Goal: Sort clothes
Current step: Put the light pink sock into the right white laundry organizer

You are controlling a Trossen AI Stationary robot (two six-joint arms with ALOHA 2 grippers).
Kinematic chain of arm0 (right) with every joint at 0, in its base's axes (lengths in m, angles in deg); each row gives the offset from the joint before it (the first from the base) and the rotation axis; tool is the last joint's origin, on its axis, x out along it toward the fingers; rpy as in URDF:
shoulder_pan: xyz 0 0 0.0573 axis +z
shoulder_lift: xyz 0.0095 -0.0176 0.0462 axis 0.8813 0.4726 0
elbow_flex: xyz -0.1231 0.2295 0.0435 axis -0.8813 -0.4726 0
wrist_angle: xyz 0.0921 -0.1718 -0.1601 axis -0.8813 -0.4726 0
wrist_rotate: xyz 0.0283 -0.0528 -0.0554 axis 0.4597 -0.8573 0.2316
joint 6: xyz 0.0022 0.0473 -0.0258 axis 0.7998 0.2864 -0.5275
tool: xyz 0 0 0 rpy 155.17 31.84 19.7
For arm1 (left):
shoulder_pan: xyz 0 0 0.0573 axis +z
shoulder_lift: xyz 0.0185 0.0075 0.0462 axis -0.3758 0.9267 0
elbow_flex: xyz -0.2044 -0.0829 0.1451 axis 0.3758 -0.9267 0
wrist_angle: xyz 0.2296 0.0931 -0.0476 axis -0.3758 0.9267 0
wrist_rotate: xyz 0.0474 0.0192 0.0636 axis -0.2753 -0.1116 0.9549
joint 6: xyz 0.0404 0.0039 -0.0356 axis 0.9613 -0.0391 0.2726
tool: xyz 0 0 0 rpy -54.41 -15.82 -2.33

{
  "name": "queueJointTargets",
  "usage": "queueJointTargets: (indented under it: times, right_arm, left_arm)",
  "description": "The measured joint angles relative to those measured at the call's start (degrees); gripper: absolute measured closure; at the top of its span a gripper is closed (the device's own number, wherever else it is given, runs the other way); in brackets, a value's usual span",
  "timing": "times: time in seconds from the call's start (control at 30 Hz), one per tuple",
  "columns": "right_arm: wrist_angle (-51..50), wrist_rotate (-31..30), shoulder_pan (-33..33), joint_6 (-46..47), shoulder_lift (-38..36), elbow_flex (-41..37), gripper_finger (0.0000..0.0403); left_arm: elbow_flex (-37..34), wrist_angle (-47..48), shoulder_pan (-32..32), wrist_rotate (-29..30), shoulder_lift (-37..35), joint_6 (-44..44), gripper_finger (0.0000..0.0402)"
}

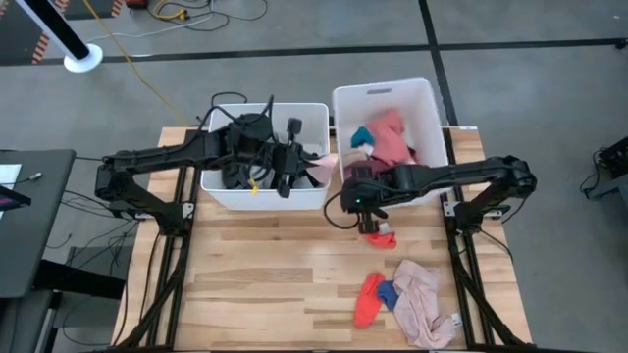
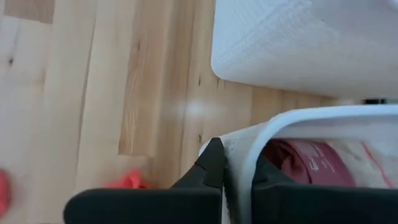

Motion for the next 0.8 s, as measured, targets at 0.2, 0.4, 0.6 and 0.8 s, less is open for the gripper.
queueJointTargets:
  times: [0.2, 0.4, 0.6, 0.8]
  right_arm:
    - [3.61, 0.65, 0.74, -0.72, -0.24, -0.20, 0.0379]
    - [2.85, 1.03, 1.30, 1.96, -0.19, -0.42, 0.0313]
    - [-0.22, 1.06, 2.12, 8.24, -0.16, 2.97, 0.0166]
    - [-10.44, -10.73, 6.01, 14.08, -0.23, 11.60, 0.0092]
  left_arm:
    - [-0.01, -1.49, 1.11, -1.84, 0.00, -0.62, 0.0401]
    - [-0.04, -3.90, 1.14, -2.94, 0.50, -1.44, 0.0401]
    - [-0.04, -7.54, 1.13, -4.52, 1.37, -2.95, 0.0401]
    - [-0.07, -11.30, 1.13, -5.73, 2.49, -3.85, 0.0401]
